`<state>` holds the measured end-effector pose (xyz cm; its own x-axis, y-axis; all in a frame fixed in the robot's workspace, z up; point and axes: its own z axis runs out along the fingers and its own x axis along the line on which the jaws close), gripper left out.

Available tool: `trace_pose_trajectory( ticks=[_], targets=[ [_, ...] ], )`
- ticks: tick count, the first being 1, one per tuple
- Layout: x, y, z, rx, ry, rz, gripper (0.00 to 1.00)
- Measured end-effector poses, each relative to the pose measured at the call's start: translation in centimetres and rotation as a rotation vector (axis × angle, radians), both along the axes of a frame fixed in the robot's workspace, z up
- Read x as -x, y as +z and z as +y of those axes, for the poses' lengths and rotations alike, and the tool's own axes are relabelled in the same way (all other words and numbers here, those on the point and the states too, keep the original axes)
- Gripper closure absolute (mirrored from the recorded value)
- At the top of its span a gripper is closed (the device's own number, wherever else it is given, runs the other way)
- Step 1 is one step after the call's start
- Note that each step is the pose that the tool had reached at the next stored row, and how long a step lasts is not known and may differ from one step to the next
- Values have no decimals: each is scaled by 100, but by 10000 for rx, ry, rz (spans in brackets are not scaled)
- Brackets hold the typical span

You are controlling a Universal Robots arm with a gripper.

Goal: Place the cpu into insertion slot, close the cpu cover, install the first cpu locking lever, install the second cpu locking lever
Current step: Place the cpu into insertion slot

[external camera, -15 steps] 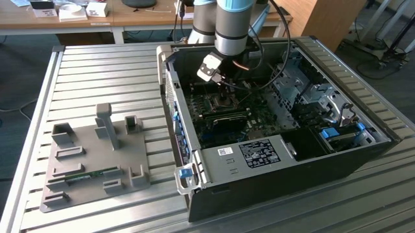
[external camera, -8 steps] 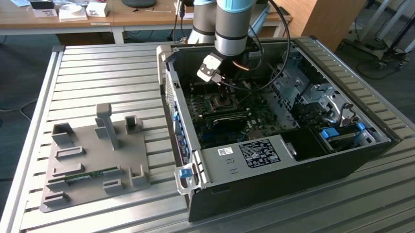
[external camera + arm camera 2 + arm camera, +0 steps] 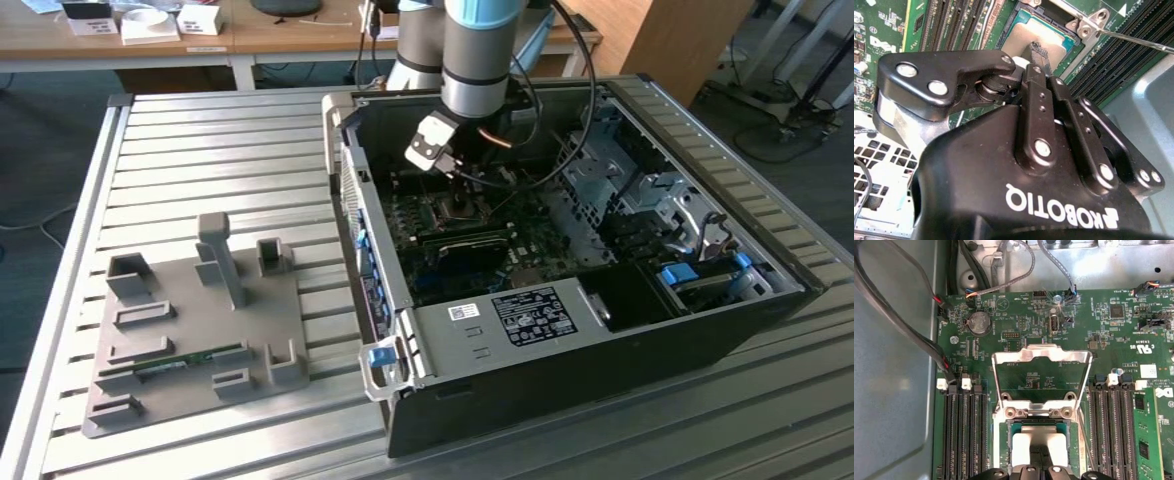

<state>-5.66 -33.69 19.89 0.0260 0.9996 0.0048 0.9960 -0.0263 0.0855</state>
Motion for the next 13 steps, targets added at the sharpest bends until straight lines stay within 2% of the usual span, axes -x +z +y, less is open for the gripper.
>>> trace_pose_trajectory(
  ticks=[9, 13],
  targets=[
    [-1, -6, 2, -10, 1, -8, 89],
    [-3, 29, 4, -21, 1, -15, 89]
  ],
)
